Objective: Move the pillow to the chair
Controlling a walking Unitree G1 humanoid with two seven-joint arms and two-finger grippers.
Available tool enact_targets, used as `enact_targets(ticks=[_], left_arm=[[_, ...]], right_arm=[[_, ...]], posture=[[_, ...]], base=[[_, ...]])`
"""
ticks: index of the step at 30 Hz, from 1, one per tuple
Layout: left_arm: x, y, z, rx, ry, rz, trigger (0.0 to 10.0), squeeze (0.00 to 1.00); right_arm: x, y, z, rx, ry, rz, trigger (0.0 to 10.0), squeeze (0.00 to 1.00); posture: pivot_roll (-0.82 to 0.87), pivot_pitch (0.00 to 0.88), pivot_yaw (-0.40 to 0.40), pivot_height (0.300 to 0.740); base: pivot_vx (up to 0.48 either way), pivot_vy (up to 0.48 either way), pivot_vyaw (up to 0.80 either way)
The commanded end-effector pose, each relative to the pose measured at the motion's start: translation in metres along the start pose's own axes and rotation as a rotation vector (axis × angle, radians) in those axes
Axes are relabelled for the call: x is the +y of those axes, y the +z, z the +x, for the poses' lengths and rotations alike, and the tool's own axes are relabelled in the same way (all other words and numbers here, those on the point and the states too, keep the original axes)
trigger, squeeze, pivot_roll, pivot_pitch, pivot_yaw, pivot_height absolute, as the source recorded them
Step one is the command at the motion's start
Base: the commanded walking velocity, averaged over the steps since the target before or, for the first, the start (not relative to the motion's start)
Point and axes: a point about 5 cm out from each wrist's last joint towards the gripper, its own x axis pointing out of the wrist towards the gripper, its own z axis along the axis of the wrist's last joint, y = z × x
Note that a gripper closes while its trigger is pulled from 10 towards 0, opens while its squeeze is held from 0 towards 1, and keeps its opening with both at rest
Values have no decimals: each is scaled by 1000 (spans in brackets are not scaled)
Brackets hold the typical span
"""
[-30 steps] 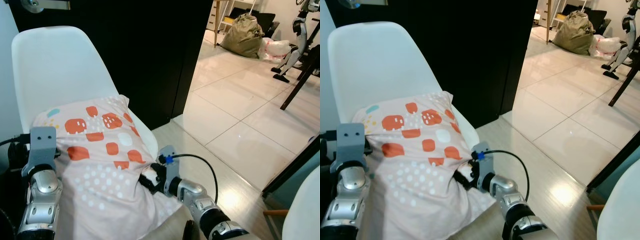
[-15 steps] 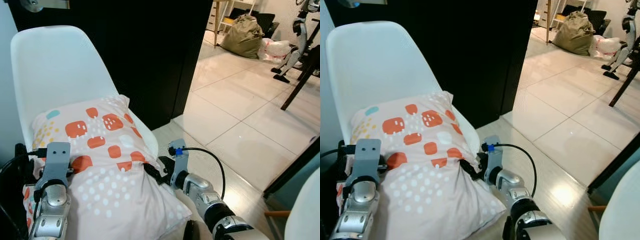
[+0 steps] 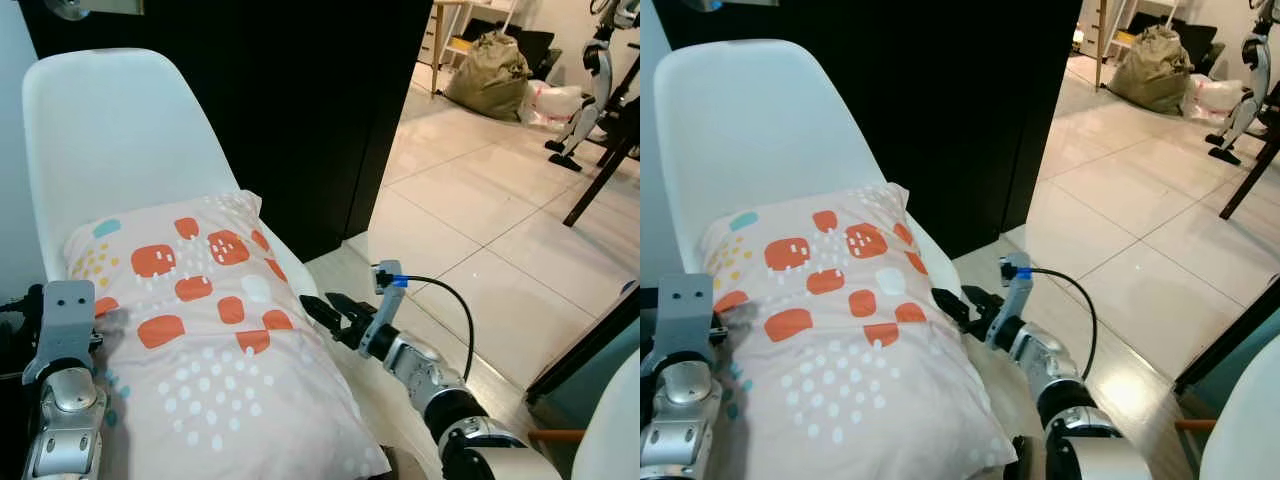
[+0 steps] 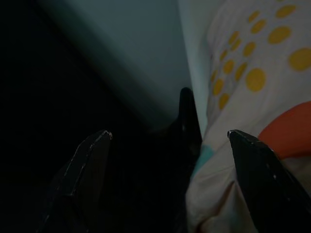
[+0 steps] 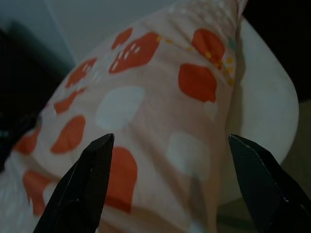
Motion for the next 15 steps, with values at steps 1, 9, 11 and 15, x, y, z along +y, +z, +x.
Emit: enact_targets(ticks=[1, 9, 11, 15], left_arm=[[-3, 2, -3, -8, -9, 8, 10000, 373], [-15, 28, -8, -134, -63, -100, 10000, 0], [-19, 32, -10, -155, -87, -132, 10000, 0], [-37, 38, -17, -173, -160, -159, 10000, 0]], right_arm=[[-2, 4, -4, 4, 19, -15, 10000, 0], [-9, 20, -5, -96, -48, 61, 10000, 0], [-9, 20, -4, -115, -55, 66, 10000, 0], [-4, 13, 0, -118, -36, 87, 10000, 0]], posture=[[195, 0, -148, 490], [199, 0, -149, 490], [201, 0, -147, 494], [204, 0, -143, 514]], base=[[0, 0, 0], [0, 0, 0], [0, 0, 0], [0, 0, 0]])
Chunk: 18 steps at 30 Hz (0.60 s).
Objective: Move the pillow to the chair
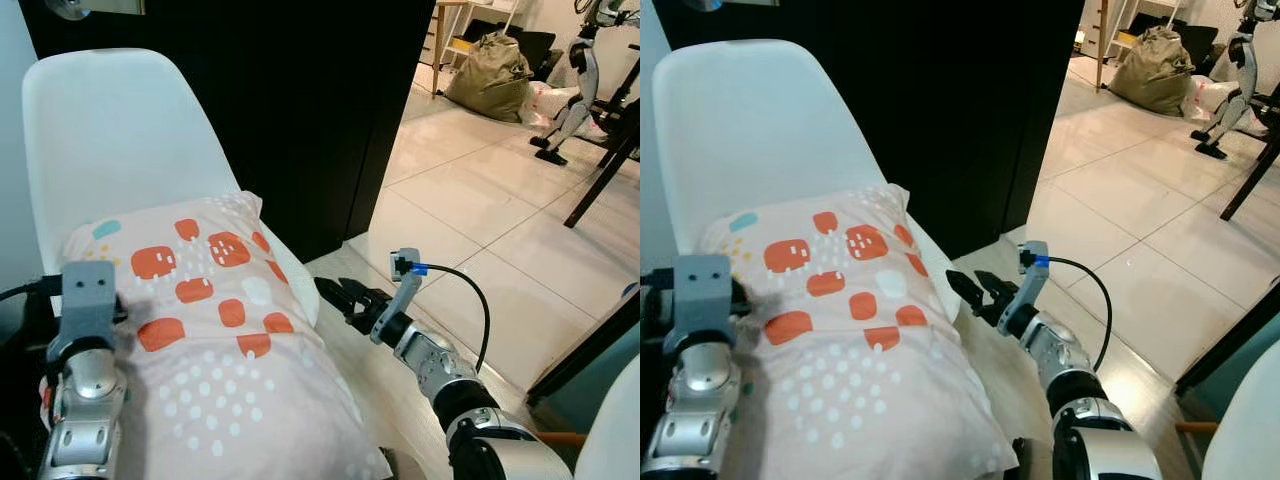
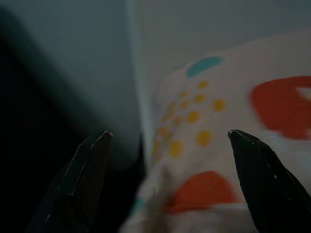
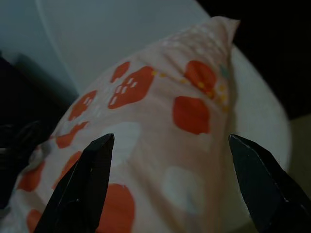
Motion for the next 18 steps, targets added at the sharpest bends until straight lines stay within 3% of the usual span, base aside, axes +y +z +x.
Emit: enact_targets(ticks=[1, 4, 7, 18], left_arm=[[-11, -2, -3, 13, -40, -10, 10000, 0], [-29, -5, -12, 32, -99, -17, 10000, 0], [-34, -5, -15, 31, -117, -18, 10000, 0], [-36, -5, -11, 25, -128, -15, 10000, 0]], right_arm=[[0, -5, -1, -1, -2, 19, 10000, 0], [4, -12, 1, 14, 18, 31, 10000, 0], [5, -15, 1, 31, 22, 30, 10000, 0], [8, -29, 0, 119, 34, -11, 10000, 0]], posture=[[204, 0, -143, 519], [204, 0, -138, 539], [203, 0, -134, 549], [195, 0, -133, 594]], base=[[0, 0, 0], [0, 0, 0], [0, 0, 0], [0, 0, 0]])
